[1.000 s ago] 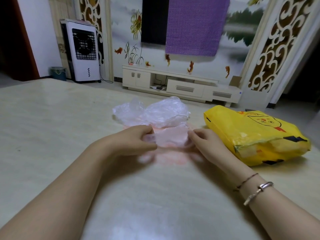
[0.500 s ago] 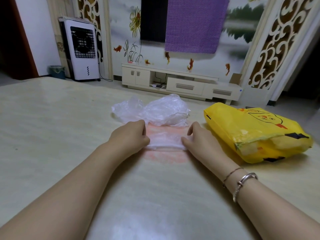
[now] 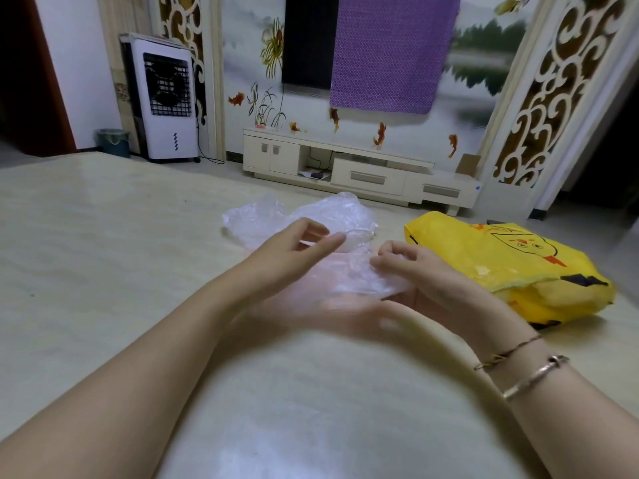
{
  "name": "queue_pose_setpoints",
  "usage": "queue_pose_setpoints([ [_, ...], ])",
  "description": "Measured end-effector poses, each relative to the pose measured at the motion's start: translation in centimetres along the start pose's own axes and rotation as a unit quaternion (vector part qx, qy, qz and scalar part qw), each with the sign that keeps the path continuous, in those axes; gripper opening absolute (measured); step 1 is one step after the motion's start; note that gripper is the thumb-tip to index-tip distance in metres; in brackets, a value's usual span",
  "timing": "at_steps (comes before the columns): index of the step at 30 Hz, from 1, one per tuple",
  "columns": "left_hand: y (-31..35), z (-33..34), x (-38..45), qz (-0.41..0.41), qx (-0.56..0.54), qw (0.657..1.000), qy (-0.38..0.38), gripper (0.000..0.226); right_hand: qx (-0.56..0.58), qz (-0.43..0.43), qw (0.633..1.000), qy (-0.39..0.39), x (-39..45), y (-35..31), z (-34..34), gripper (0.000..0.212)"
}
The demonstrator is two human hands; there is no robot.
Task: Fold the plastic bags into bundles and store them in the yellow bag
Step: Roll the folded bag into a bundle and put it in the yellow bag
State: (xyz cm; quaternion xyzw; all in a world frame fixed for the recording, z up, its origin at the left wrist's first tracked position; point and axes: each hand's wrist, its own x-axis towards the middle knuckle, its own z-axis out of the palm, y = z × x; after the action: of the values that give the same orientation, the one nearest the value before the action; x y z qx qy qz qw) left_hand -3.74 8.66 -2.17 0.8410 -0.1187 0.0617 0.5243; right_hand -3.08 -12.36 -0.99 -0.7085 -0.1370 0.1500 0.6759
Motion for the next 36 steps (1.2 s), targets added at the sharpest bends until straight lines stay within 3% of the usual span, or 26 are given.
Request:
queue_pose_setpoints([
  [2,0.8,0.2,-0.7,-0.018,-0.035,0.996,-0.075,0.064,0.009,0.014,0.999,-0.044,-0.4,-0.7,-0.2,0.024],
  [5,1.1,0.0,-1.1,-0.026,-0.111,0.984,-0.139,0.041,0.016,0.015,1.000,-0.020,-0.5,-0.9,-0.4,0.013],
  [7,1.1,-0.2,-1.1,-0.029,-0.136,0.981,-0.133,0.033,0.055,0.007,0.997,0.044,-0.3,-0.7,-0.4,0.009],
  [10,0.8,0.1,-0.6,-0.064,-0.138,0.987,-0.052,0.029,0.110,-0.040,0.982,0.151,0.3,-0.3,-0.4,0.012],
  [12,0.2,0.7,-0.2,-0.106,-0.171,0.979,0.020,0.024,-0.042,-0.123,0.963,0.235,0.7,0.6,-0.7,0.017],
  [13,-0.1,1.0,0.0,-0.124,-0.182,0.974,0.053,0.022,-0.176,-0.183,0.932,0.259,0.7,1.2,-0.8,0.024],
  [16,-0.8,1.6,0.3,-0.166,-0.223,0.957,0.084,0.030,-0.490,-0.333,0.790,0.157,0.1,2.8,-0.8,0.051],
  [19,-0.9,1.9,0.2,-0.188,-0.247,0.949,0.061,0.040,-0.570,-0.343,0.744,0.065,0.0,3.6,0.1,0.057],
  [21,-1.0,2.2,0.2,-0.186,-0.232,0.954,0.043,0.044,-0.575,-0.360,0.732,0.063,0.4,3.6,0.7,0.041],
  [24,-1.2,2.2,0.0,-0.153,-0.074,0.984,0.055,0.051,-0.549,-0.368,0.749,0.052,0.6,3.5,0.9,0.013],
  [27,-0.7,1.7,-0.2,-0.062,0.076,0.991,0.094,0.050,-0.544,-0.343,0.765,0.033,0.3,3.7,0.7,0.014],
  [30,0.0,0.7,-0.5,-0.014,0.005,0.997,0.075,0.025,-0.527,-0.324,0.785,0.017,0.1,3.6,0.9,0.019],
  [33,0.6,0.8,-0.9,-0.061,-0.043,0.997,-0.032,0.014,-0.458,-0.264,0.849,0.016,0.0,3.8,0.9,0.018],
  [36,0.4,1.7,-0.8,-0.105,0.002,0.994,-0.037,0.016,-0.386,-0.216,0.896,0.030,0.1,3.8,1.1,0.016],
])
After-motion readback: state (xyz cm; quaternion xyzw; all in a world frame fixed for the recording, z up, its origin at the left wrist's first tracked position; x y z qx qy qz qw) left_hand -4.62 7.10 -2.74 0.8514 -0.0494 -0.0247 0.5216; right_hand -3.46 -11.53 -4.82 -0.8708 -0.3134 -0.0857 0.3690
